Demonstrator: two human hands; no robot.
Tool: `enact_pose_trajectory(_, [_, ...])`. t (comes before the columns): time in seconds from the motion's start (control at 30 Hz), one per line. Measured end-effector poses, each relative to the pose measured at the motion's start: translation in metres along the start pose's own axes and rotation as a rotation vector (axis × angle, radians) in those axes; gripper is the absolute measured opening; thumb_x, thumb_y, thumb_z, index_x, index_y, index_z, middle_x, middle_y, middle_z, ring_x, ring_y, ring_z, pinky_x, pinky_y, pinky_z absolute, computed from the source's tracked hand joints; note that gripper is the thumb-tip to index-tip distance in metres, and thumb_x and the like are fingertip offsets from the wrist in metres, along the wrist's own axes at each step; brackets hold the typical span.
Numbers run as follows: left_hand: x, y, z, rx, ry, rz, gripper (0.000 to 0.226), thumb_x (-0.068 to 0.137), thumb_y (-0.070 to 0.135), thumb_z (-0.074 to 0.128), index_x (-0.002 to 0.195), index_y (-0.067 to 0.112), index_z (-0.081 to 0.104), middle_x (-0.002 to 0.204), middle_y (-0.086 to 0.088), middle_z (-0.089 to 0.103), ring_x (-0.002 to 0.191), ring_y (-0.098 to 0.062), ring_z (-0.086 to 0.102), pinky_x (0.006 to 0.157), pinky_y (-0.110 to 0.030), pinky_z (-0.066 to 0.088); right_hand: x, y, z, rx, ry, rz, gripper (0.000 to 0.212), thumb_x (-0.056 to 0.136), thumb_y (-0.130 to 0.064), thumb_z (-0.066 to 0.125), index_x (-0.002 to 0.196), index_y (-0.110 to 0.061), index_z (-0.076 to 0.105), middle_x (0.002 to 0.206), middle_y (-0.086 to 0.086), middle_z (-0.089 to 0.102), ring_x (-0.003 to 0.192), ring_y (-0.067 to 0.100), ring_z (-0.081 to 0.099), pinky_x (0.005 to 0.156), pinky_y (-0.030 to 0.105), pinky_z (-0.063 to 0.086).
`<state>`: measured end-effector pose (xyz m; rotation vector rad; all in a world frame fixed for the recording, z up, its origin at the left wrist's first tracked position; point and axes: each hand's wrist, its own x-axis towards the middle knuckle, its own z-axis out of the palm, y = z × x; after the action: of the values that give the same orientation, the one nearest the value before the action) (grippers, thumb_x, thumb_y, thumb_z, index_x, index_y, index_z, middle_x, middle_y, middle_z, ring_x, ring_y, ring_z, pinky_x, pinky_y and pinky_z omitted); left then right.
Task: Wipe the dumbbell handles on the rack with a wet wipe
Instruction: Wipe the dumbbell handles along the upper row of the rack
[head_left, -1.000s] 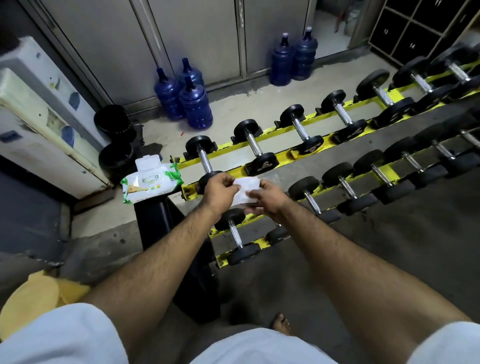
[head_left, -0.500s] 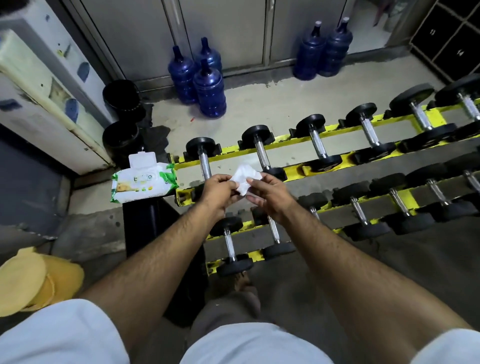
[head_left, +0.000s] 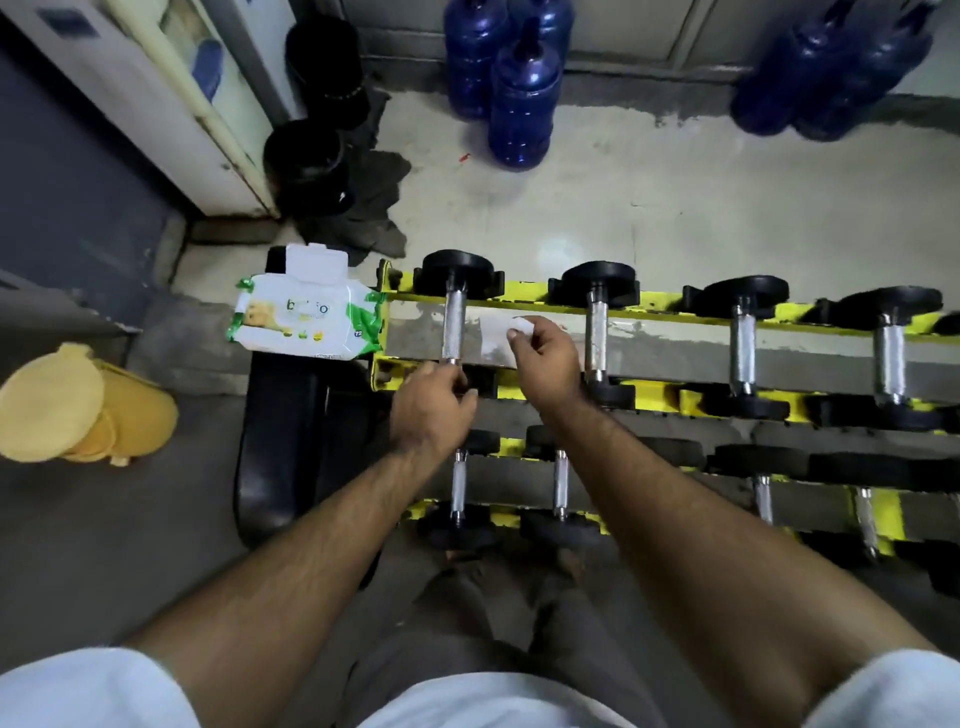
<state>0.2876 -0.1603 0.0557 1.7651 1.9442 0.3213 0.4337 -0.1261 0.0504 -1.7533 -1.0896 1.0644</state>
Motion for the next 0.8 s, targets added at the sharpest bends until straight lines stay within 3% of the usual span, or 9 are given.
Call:
enact_pose_trajectory(0.1, [-0.002, 0.005, 0.013, 0.066, 0.075, 0.003, 0.041, 0.087, 0.041, 0.067, 0.122, 0.02, 0.064, 0.115, -0.005, 0.058, 0.104, -0.024, 0.057, 0.083, -0.036, 0.052, 0.023, 0.004, 0.007, -0.159, -0.028, -0.132, 0.014, 0.097, -0.021, 0.06, 0.107, -0.016, 0.068, 0.067, -0.014, 0.055, 0.06, 0.002, 0.049, 0.059, 0.024, 0.038])
enact_pose_trajectory(0.2, [0.006, 0.01, 0.027, 0.115, 0.089, -0.057, 0.05, 0.088, 0.044, 0.066, 0.131, 0.019, 0.058, 0.125, -0.009, 0.052, 0.113, -0.026, 0.053, 0.086, -0.037, 0.052, 0.041, 0.004, 0.009, -0.26, -0.13, -0.296, 0.025, 0.094, -0.013, 0.059, 0.117, -0.018, 0.07, 0.089, -0.008, 0.069, 0.075, 0.001, 0.061, 0.069, 0.019, 0.049])
enact_pose_trajectory(0.27, [0.013, 0.009, 0.038, 0.135, 0.061, -0.129, 0.044, 0.089, 0.045, 0.064, 0.124, 0.018, 0.061, 0.123, -0.009, 0.053, 0.115, -0.027, 0.052, 0.086, -0.035, 0.05, 0.052, 0.005, 0.01, -0.268, -0.217, -0.378, 0.041, 0.089, -0.002, 0.058, 0.124, -0.02, 0.069, 0.107, -0.008, 0.071, 0.088, -0.008, 0.062, 0.082, 0.009, 0.049])
enact_pose_trajectory(0.37, [0.02, 0.007, 0.046, 0.139, 0.11, -0.17, 0.037, 0.086, 0.045, 0.068, 0.113, 0.019, 0.066, 0.112, -0.004, 0.056, 0.107, -0.023, 0.055, 0.082, -0.034, 0.049, 0.073, 0.01, 0.017, -0.318, -0.261, -0.585, 0.045, 0.088, 0.003, 0.056, 0.125, -0.019, 0.069, 0.129, -0.003, 0.067, 0.121, 0.008, 0.06, 0.108, 0.025, 0.045])
enact_pose_trajectory(0.47, [0.026, 0.001, 0.047, 0.072, 0.106, -0.218, 0.038, 0.085, 0.046, 0.071, 0.114, 0.022, 0.069, 0.112, 0.001, 0.058, 0.103, -0.02, 0.058, 0.082, -0.033, 0.049, 0.098, 0.02, 0.031, -0.389, -0.27, -0.941, 0.035, 0.09, 0.001, 0.056, 0.117, -0.013, 0.073, 0.126, 0.004, 0.069, 0.124, 0.02, 0.061, 0.106, 0.026, 0.044])
enact_pose_trajectory(0.53, [0.026, -0.006, 0.042, 0.011, 0.111, -0.226, 0.039, 0.082, 0.045, 0.075, 0.113, 0.023, 0.071, 0.113, 0.005, 0.061, 0.103, -0.017, 0.059, 0.084, -0.031, 0.049, 0.111, 0.029, 0.041, -0.417, -0.329, -1.11, 0.031, 0.09, 0.0, 0.055, 0.113, -0.009, 0.074, 0.123, 0.009, 0.07, 0.124, 0.025, 0.061, 0.101, 0.037, 0.051])
enact_pose_trajectory(0.63, [0.027, -0.019, 0.033, -0.096, 0.132, -0.217, 0.038, 0.074, 0.043, 0.082, 0.106, 0.023, 0.075, 0.107, 0.009, 0.066, 0.1, -0.014, 0.062, 0.085, -0.032, 0.051, 0.13, 0.047, 0.052, -0.546, -0.48, -1.261, 0.032, 0.087, 0.001, 0.062, 0.117, -0.007, 0.071, 0.13, 0.012, 0.066, 0.13, 0.029, 0.056, 0.102, 0.045, 0.051])
enact_pose_trajectory(0.8, [0.028, -0.033, 0.024, -0.18, 0.115, -0.195, 0.036, 0.07, 0.044, 0.086, 0.1, 0.026, 0.076, 0.106, 0.012, 0.067, 0.1, -0.008, 0.062, 0.089, -0.028, 0.05, 0.147, 0.061, 0.054, -0.582, -0.635, -1.394, 0.044, 0.092, -0.002, 0.056, 0.136, -0.002, 0.057, 0.146, 0.016, 0.051, 0.143, 0.031, 0.038, 0.12, 0.041, 0.029])
